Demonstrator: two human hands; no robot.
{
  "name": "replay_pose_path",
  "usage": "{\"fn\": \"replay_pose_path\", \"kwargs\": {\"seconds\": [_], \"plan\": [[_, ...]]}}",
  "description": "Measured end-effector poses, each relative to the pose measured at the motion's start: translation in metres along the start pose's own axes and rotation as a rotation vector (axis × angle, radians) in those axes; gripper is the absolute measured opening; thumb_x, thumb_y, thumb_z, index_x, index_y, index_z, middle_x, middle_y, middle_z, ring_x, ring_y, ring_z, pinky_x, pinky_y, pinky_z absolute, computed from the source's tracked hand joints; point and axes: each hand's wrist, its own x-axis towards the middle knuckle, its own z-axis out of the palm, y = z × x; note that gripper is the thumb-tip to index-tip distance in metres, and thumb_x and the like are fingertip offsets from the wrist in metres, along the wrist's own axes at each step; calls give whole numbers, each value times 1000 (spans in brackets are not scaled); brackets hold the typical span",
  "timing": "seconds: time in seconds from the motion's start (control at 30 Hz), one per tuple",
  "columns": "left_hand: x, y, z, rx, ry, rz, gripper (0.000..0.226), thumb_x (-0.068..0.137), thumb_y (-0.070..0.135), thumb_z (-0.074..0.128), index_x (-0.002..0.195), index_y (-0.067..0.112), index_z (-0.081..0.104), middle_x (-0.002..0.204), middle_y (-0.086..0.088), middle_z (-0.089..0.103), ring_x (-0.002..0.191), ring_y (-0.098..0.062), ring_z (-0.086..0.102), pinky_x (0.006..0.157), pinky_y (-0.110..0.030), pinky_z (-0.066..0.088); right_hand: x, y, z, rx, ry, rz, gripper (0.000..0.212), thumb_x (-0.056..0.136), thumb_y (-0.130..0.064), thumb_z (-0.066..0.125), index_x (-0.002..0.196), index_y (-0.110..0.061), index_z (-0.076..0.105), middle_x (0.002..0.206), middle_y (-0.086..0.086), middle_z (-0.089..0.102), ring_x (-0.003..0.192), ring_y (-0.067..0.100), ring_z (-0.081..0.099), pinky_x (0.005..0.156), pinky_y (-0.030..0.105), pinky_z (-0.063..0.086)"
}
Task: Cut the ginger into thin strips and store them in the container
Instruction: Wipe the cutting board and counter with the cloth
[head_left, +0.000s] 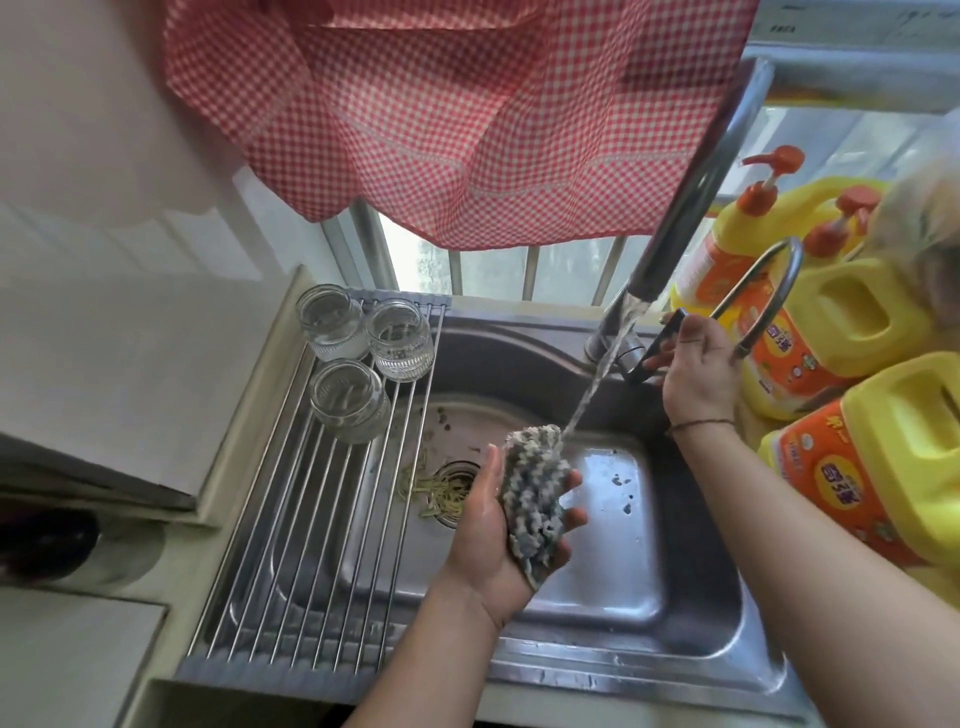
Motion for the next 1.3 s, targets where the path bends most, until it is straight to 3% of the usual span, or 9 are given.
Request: {"fn": "replay_pose_path", "kwargs": {"seconds": [0.17, 0.27, 0.37, 0.53, 0.67, 0.83, 1.03, 1.17, 1.3], "plan": [[0, 3, -10, 207, 82, -30, 56, 102, 55, 35, 100, 10, 69, 86, -9, 66, 58, -16, 50, 37, -17, 25, -29, -3, -3, 17, -13, 279, 49, 97, -60, 42, 111, -16, 56, 81, 0, 59, 60, 14, 60, 53, 31, 56], [1, 13, -24, 431, 104, -99, 54, 104, 54, 31, 94, 11, 63, 72, -6, 58, 48, -11, 42, 36, -17, 20, -88, 11, -13, -106, -206, -259, 24, 100, -48, 48, 109, -27, 57, 98, -5, 64, 85, 12, 62, 78, 32, 55], [1, 26, -32, 610, 63, -209, 50, 103, 54, 31, 87, 15, 59, 63, -3, 50, 41, -8, 37, 36, -18, 16, -126, 30, -13, -220, -712, -882, 50, 98, -55, 42, 131, -19, 52, 124, 6, 62, 112, 18, 59, 94, 26, 46], [0, 32, -22, 745, -29, -379, 60, 102, 50, 19, 53, 24, 41, 49, 7, 33, 37, -5, 23, 40, -19, 6, -128, 31, 10, -446, -604, -1023, 62, 98, -67, 23, 99, -15, 56, 82, 3, 66, 70, 22, 60, 52, 28, 43], [4, 24, -21, 902, 160, -79, 55, 110, 40, 20, 66, 17, 44, 52, -2, 33, 42, -12, 24, 43, -21, 13, -148, 24, 30, -560, -403, -780, 52, 105, -48, 23, 72, -21, 52, 48, 1, 56, 38, 22, 54, 40, 21, 25], [23, 16, -47, 1527, 414, 425, 73, 107, 44, 22, 73, -1, 68, 67, -18, 67, 65, -33, 64, 61, -41, 49, -178, 7, 48, -274, -541, 127, 49, 102, -43, 29, 60, -27, 47, 53, -8, 49, 52, 7, 46, 48, 16, 28], [22, 10, -95, 2060, 90, 828, 44, 100, 37, 34, 70, 15, 59, 58, -5, 60, 48, -27, 59, 40, -31, 45, -187, 19, 41, 57, -668, 1197, 44, 102, -29, 41, 59, -21, 36, 43, -4, 27, 32, 9, 21, 38, 10, 15], [15, 10, -106, 1955, 12, 798, 30, 96, 36, 50, 110, 12, 63, 94, -3, 65, 76, -21, 60, 65, -31, 48, -172, 14, 38, 295, -636, 1294, 47, 102, -40, 47, 60, -20, 42, 44, -5, 33, 31, 7, 26, 32, 13, 20], [8, 20, -95, 1653, 129, 480, 21, 100, 32, 54, 93, 15, 64, 76, 2, 63, 66, -16, 56, 61, -33, 45, -195, 19, 15, -195, -580, 292, 24, 97, -45, 56, 106, -23, 60, 82, -13, 58, 64, 3, 53, 60, 17, 46]]}}
